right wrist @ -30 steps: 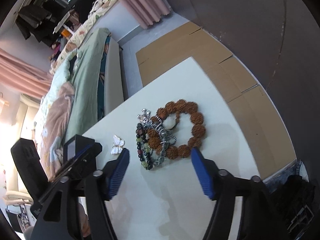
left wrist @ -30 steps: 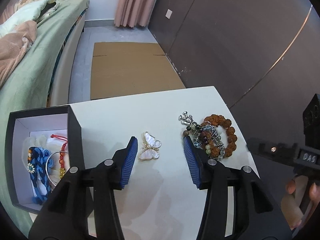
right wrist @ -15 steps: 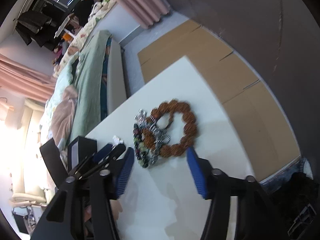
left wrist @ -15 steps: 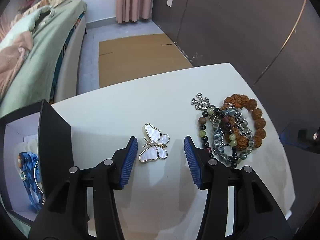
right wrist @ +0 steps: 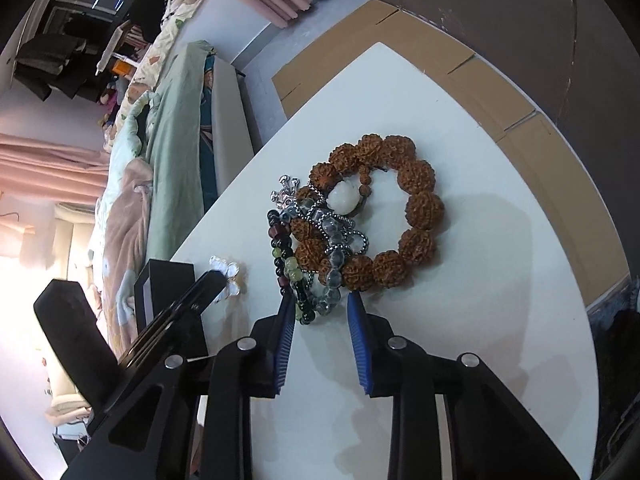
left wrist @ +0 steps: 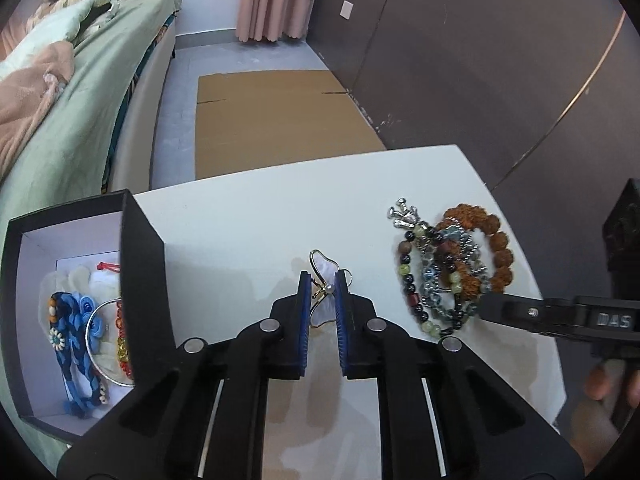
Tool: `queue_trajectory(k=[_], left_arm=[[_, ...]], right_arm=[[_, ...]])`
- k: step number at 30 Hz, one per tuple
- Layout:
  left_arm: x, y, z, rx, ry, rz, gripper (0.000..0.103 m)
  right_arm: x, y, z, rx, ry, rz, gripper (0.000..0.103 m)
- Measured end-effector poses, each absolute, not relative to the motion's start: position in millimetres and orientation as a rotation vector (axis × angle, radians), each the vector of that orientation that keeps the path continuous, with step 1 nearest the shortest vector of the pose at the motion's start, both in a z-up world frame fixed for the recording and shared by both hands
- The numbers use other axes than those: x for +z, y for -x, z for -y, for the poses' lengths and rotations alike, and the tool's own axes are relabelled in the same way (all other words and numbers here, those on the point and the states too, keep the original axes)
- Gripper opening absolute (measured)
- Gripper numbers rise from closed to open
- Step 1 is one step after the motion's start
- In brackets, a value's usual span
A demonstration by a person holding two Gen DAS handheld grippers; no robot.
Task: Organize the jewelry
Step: 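Place the brooch in the box with the left gripper while the right carries the dark bracelet over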
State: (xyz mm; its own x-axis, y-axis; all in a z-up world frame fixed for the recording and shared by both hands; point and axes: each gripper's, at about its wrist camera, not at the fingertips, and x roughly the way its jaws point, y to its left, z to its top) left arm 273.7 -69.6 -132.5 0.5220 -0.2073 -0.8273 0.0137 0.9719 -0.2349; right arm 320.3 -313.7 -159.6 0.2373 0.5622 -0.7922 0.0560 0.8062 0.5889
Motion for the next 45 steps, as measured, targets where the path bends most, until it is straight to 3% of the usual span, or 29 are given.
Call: queue_trajectory(k=[3,5,7,25,45], left_arm=[[-125.4,-270.7,64.7,-0.153,0.243,-1.004,0.012],[-120.9,-268.6,59.4,-0.172,0.277,-1.002,0.012],[-115.4,-265.0,51.6,-0.193,0.324,-0.997,0.012],[-67.9,-231.8,-6.9,-0.171,0.405,-0.892,0.012],[-55.8,-202.0,-68.9,-0.12,0.442,-0.863,0.012]], right_arm=[[-161.6,-322.3,310.3,0.359,-0.576,-1.299,0.024],[-162.2,-323.0,309.1,0.351,-0.599,-1.292,0.013],[-161.9,-322.9,308.8,0.349,-0.619,-1.284,0.009],[-78.8,-301.0,294.8,0.565,-0.672,-1.009,0.008],[-41.5,-278.7,244.3,0.752,-0.672,-0.876,0.008]])
